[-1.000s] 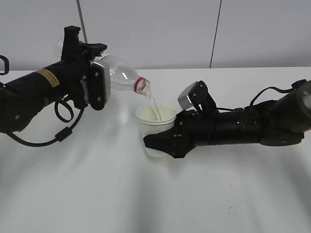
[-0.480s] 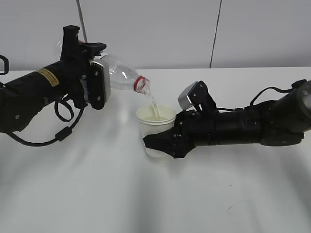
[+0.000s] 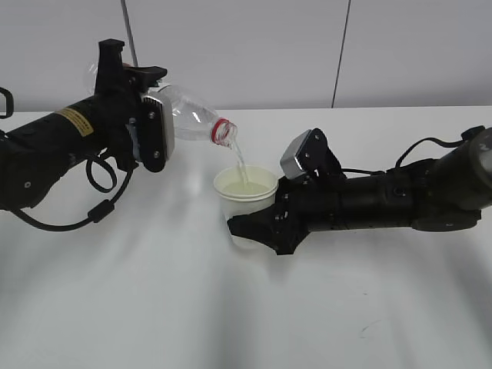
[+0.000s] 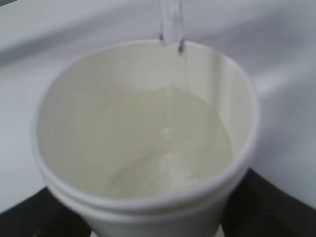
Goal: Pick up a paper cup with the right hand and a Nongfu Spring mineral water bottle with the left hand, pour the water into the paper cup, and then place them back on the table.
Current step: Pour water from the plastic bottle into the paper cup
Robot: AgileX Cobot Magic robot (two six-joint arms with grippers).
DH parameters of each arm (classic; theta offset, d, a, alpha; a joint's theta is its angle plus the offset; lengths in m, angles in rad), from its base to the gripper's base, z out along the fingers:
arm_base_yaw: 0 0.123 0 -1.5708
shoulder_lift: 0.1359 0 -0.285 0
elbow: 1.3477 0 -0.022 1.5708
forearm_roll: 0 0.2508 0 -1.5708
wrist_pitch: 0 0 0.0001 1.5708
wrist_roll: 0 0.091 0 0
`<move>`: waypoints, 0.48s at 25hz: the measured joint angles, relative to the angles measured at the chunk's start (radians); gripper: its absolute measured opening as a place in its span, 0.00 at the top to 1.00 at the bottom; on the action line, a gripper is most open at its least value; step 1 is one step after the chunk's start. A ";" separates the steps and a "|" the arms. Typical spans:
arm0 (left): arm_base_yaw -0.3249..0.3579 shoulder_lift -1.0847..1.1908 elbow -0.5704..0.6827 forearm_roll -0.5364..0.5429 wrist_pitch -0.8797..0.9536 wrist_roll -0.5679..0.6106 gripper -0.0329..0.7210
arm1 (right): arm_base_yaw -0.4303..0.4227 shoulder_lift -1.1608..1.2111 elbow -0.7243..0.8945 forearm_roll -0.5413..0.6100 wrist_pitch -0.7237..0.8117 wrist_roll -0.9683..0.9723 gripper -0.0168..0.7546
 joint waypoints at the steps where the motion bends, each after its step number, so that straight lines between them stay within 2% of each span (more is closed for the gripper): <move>1: 0.000 0.000 0.000 0.000 -0.001 0.000 0.45 | 0.000 0.000 0.000 0.000 0.000 -0.007 0.33; 12: 0.000 0.000 0.000 -0.071 -0.003 -0.012 0.45 | 0.000 0.000 0.000 0.058 0.000 -0.073 0.33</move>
